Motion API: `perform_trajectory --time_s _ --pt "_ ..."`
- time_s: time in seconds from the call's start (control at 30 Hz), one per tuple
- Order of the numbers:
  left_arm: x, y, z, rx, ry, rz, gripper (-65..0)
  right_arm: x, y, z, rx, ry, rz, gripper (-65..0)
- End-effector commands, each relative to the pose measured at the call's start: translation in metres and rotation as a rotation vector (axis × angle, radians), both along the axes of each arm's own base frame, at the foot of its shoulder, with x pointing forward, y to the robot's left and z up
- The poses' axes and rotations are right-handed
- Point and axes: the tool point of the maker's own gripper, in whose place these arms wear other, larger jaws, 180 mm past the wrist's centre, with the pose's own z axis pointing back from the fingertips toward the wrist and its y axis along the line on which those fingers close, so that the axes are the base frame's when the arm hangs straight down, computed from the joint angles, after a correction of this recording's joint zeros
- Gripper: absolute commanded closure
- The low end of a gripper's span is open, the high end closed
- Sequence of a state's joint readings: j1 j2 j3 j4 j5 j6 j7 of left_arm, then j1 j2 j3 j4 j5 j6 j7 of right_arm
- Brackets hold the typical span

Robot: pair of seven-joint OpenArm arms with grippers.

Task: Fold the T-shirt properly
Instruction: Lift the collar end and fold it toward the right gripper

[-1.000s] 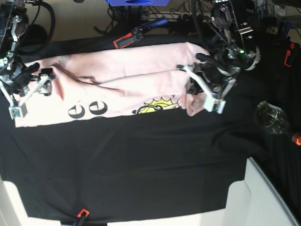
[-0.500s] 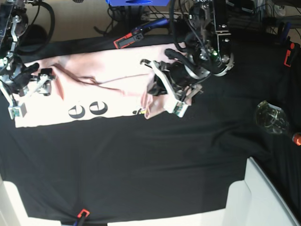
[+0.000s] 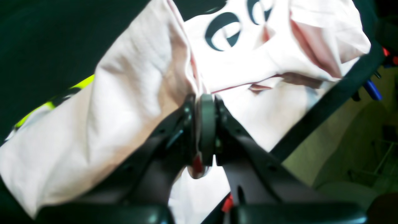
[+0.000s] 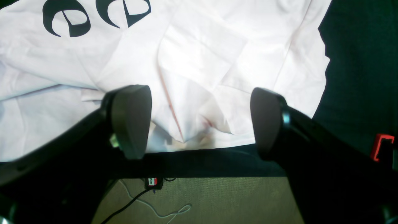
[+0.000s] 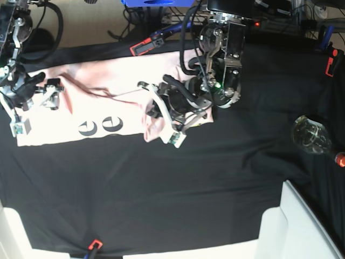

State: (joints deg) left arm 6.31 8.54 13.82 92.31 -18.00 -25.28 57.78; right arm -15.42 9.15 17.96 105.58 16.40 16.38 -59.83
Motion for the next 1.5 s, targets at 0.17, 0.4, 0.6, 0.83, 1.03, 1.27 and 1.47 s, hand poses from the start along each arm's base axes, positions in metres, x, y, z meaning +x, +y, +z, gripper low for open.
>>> perform_trajectory --time_s 0.17,0.4,0.6,0.83,1.03,1.27,1.47 --pt "0.008 -0.01 0.001 -0.027 -0.006 -0.013 0.0 0.009 -0.003 0.01 -0.01 -0.042 0.004 -47.3" --pt "0.009 -0.017 -0.003 -0.026 0.008 -0.038 0.0 0.012 -0.003 0.012 -0.01 -0.049 0.004 -47.3" --pt "0.012 -0.017 -0.001 -0.029 0.0 -0.035 -5.0 0.012 -0.003 0.012 -0.01 -0.049 0.004 -47.3" --pt "0.018 -0.056 0.021 -0.034 -0.078 -0.176 -28.7 0.012 -0.003 0.012 -0.01 -0.049 0.004 -47.3" --pt "0.001 -0.112 0.051 -0.035 -0.188 -0.396 -28.4 0.014 -0.003 0.013 -0.01 -0.055 0.004 -47.3" --pt "0.047 -0.041 0.051 -0.029 -0.162 -0.092 0.0 0.016 0.019 0.01 -0.014 -0.038 0.102 -47.3" --pt "0.07 0.103 0.011 0.156 -0.053 0.323 0.0 0.013 0.085 0.007 -0.009 -0.034 0.373 -46.9"
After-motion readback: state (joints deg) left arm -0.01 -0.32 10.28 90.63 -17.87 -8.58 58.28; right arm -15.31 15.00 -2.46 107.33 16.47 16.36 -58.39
